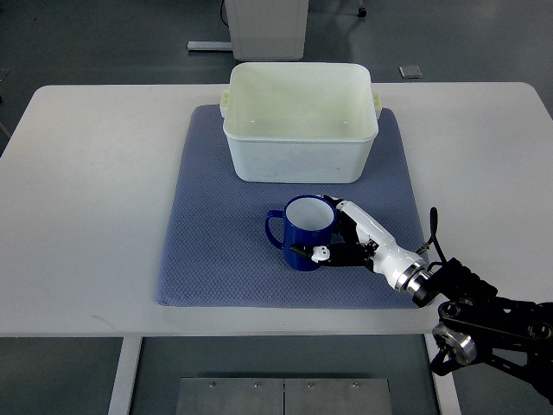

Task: Place cup in box with right hand

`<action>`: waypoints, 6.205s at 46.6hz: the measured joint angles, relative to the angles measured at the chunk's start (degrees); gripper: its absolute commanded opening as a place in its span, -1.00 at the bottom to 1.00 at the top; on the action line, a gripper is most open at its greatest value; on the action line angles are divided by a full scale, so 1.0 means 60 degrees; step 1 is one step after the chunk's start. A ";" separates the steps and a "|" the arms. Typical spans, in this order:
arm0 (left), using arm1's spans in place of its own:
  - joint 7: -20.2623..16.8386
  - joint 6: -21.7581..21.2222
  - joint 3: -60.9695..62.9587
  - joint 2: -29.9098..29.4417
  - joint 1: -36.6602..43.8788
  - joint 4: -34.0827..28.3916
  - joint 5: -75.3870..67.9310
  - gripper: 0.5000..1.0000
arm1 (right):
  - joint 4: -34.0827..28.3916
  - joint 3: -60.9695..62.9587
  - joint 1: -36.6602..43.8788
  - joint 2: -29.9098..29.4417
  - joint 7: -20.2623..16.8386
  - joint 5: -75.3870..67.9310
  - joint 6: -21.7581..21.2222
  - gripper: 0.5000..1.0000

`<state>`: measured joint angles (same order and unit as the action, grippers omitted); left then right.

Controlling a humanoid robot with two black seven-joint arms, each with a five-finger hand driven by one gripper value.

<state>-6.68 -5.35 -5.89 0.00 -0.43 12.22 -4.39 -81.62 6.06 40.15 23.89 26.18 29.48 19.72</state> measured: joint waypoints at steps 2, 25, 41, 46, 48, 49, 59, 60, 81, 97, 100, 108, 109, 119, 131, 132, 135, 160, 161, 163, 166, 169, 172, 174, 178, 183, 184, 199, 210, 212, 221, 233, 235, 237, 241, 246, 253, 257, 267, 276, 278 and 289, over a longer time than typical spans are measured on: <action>0.0000 0.0000 0.0000 0.0000 0.0000 0.0000 0.0000 1.00 | -0.0022 0.0000 0.0006 0.0021 0.0033 0.0000 -0.0002 -1.00; 0.0000 0.0000 0.0000 0.0000 -0.0002 0.0000 0.0000 1.00 | -0.1045 0.0075 0.0130 0.1000 0.0444 0.0008 -0.0006 -1.00; 0.0000 -0.0001 0.0000 0.0000 0.0003 0.0000 0.0000 1.00 | -0.1687 0.0554 0.0301 0.1646 0.0449 -0.0050 -0.0001 -1.00; 0.0000 -0.0001 0.0000 0.0000 -0.0002 0.0000 0.0000 1.00 | -0.1737 0.0574 0.0525 0.1866 0.0441 -0.0210 -0.0004 -1.00; 0.0000 -0.0001 0.0000 0.0000 -0.0002 0.0000 0.0000 1.00 | -0.1754 0.0578 0.0630 0.1948 0.0441 -0.0256 -0.0004 -1.00; 0.0000 -0.0001 0.0000 0.0000 -0.0002 0.0000 0.0000 1.00 | -0.1766 0.0577 0.0676 0.1987 0.0441 -0.0279 -0.0005 -1.00; 0.0000 -0.0002 0.0000 0.0000 -0.0005 0.0000 0.0000 1.00 | -0.1805 0.0575 0.1485 0.2228 0.0415 -0.0904 -0.0037 -1.00; 0.0000 -0.0002 0.0000 0.0000 0.0001 0.0000 0.0000 1.00 | -0.1801 0.0578 0.1591 0.2227 0.0408 -0.0992 -0.0035 -1.00; 0.0002 -0.0002 0.0000 0.0000 0.0000 0.0000 0.0001 1.00 | -0.1501 0.0455 0.3262 0.1726 0.0033 -0.2354 -0.0025 -1.00; 0.0002 -0.0002 0.0000 0.0000 -0.0001 0.0000 0.0001 1.00 | -0.0125 -0.0796 0.5046 0.0402 -0.0081 -0.3642 -0.0019 -1.00; 0.0002 -0.0002 -0.0001 0.0000 0.0001 0.0000 0.0001 1.00 | 0.0173 -0.0932 0.5238 0.0142 -0.0092 -0.3757 -0.0020 -1.00; 0.0001 -0.0002 -0.0001 0.0000 -0.0003 0.0000 0.0001 1.00 | 0.1154 -0.1070 0.5509 -0.0632 -0.0242 -0.3830 -0.0045 -1.00; 0.0002 -0.0002 0.0000 0.0000 -0.0003 0.0000 0.0000 1.00 | 0.1276 -0.1070 0.5518 -0.0713 -0.0261 -0.3831 -0.0055 -1.00; 0.0002 -0.0002 0.0000 0.0000 -0.0001 0.0000 0.0001 1.00 | 0.2543 -0.1070 0.5524 -0.1498 -0.0472 -0.3847 -0.0165 -1.00; 0.0002 -0.0001 0.0000 0.0000 -0.0001 0.0000 0.0000 1.00 | 0.4368 -0.1116 0.5685 -0.2259 -0.0723 -0.4193 -0.0998 -1.00; 0.0000 -0.0001 -0.0001 0.0000 -0.0002 0.0000 0.0001 1.00 | 0.4551 -0.1123 0.5693 -0.2311 -0.0751 -0.4196 -0.1092 -1.00; 0.0002 -0.0001 0.0000 0.0000 -0.0002 0.0000 0.0001 1.00 | 0.5132 -0.1132 0.5762 -0.2487 -0.0805 -0.4199 -0.1375 -1.00; 0.0001 -0.0001 0.0000 0.0000 -0.0002 0.0000 0.0000 1.00 | 0.8758 -0.1213 0.5788 -0.3789 -0.1316 -0.4182 -0.3097 -1.00; 0.0001 0.0000 0.0000 0.0000 -0.0001 0.0000 0.0001 1.00 | 0.8868 -0.1221 0.5788 -0.3819 -0.1333 -0.4182 -0.3163 -1.00; 0.0001 0.0000 0.0000 0.0000 -0.0001 0.0000 0.0000 1.00 | 0.9066 -0.1228 0.5787 -0.3876 -0.1364 -0.4180 -0.3285 -1.00; 0.0001 0.0000 0.0000 0.0000 -0.0001 0.0000 0.0000 1.00 | 0.9304 -0.1227 0.5754 -0.3906 -0.1387 -0.4181 -0.3404 -1.00; 0.0001 0.0000 0.0000 0.0000 0.0000 0.0000 0.0000 1.00 | 0.9433 -0.1222 0.5723 -0.3923 -0.1426 -0.4180 -0.3483 -1.00; 0.0001 0.0000 0.0000 0.0000 0.0001 0.0000 0.0000 1.00 | 0.9489 -0.1217 0.5690 -0.3915 -0.1489 -0.4176 -0.3501 -1.00; 0.0001 0.0000 0.0000 0.0000 -0.0002 0.0000 0.0000 1.00 | 0.9519 -0.1216 0.5680 -0.3905 -0.1501 -0.4173 -0.3512 -1.00; 0.0001 0.0000 0.0000 0.0000 -0.0001 0.0000 0.0000 1.00 | 0.9561 -0.1213 0.5631 -0.3849 -0.1507 -0.4168 -0.3535 -1.00; 0.0001 0.0000 0.0000 0.0000 -0.0002 0.0000 0.0000 1.00 | 0.9563 -0.1201 0.5538 -0.3809 -0.1508 -0.4167 -0.3692 -1.00; 0.0001 0.0000 0.0000 0.0000 -0.0002 0.0000 0.0000 1.00 | 0.9563 -0.1201 0.5528 -0.3808 -0.1508 -0.4167 -0.3705 -1.00; -0.0001 0.0000 0.0000 0.0000 -0.0003 0.0000 0.0000 1.00 | 0.9562 -0.1200 0.5432 -0.3818 -0.1521 -0.4167 -0.3712 -1.00; -0.0001 -0.0001 0.0000 0.0000 -0.0001 0.0000 0.0000 1.00 | 0.9560 -0.1202 0.5349 -0.3822 -0.1531 -0.4167 -0.3712 -0.14; -0.0001 -0.0001 0.0000 0.0000 -0.0002 0.0000 0.0000 1.00 | 0.9560 -0.1202 0.5309 -0.3822 -0.1565 -0.4166 -0.3712 0.01; -0.0001 -0.0001 0.0000 0.0000 -0.0002 0.0000 0.0000 1.00 | 0.9546 -0.1175 0.5264 -0.3818 -0.1637 -0.4167 -0.3712 0.31; -0.0001 -0.0001 0.0000 0.0000 0.0000 0.0000 0.0000 1.00 | 0.9545 -0.1133 0.5263 -0.3807 -0.1639 -0.4167 -0.3712 0.97; -0.0001 -0.0001 0.0000 0.0000 -0.0001 0.0000 0.0000 1.00 | 0.9545 -0.1117 0.5264 -0.3807 -0.1639 -0.4167 -0.3712 0.97; -0.0001 -0.0001 0.0000 0.0000 -0.0001 0.0000 0.0000 1.00 | 0.9539 -0.1112 0.5267 -0.3796 -0.1639 -0.4167 -0.3712 0.97; -0.0001 -0.0001 0.0000 0.0000 -0.0002 0.0000 0.0000 1.00 | 0.9531 -0.1100 0.5290 -0.3786 -0.1622 -0.4166 -0.3712 0.98; -0.0001 -0.0001 0.0000 0.0000 -0.0002 0.0000 0.0000 1.00 | 0.9494 -0.1099 0.5290 -0.3730 -0.1604 -0.4167 -0.3712 1.00; -0.0001 -0.0001 0.0000 0.0000 0.0000 0.0000 0.0000 1.00 | 0.9472 -0.1110 0.5291 -0.3692 -0.1561 -0.4166 -0.3712 1.00; -0.0001 -0.0001 0.0000 0.0000 0.0000 0.0000 0.0000 1.00 | 0.9471 -0.1109 0.5293 -0.3598 -0.1549 -0.4166 -0.3694 1.00; 0.0000 -0.0001 0.0000 0.0000 0.0001 0.0000 0.0000 1.00 | 0.9471 -0.0972 0.5399 -0.3365 -0.1603 -0.4180 -0.3611 1.00; 0.0000 -0.0001 0.0000 0.0000 0.0001 0.0000 0.0000 1.00 | 0.9467 -0.0013 0.5409 -0.3008 -0.1625 -0.4183 -0.3632 1.00; 0.0000 -0.0001 0.0000 0.0000 -0.0001 0.0000 0.0000 1.00 | 0.9463 0.0168 0.5409 -0.2941 -0.1625 -0.4183 -0.3665 1.00; 0.0001 -0.0001 0.0000 0.0000 -0.0002 0.0000 0.0000 1.00 | 0.9445 0.0499 0.5288 -0.2571 -0.1613 -0.4172 -0.3708 1.00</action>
<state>-6.67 -5.36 -5.89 0.00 -0.44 12.22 -4.40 -24.95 9.05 71.88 8.47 16.50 4.45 -2.53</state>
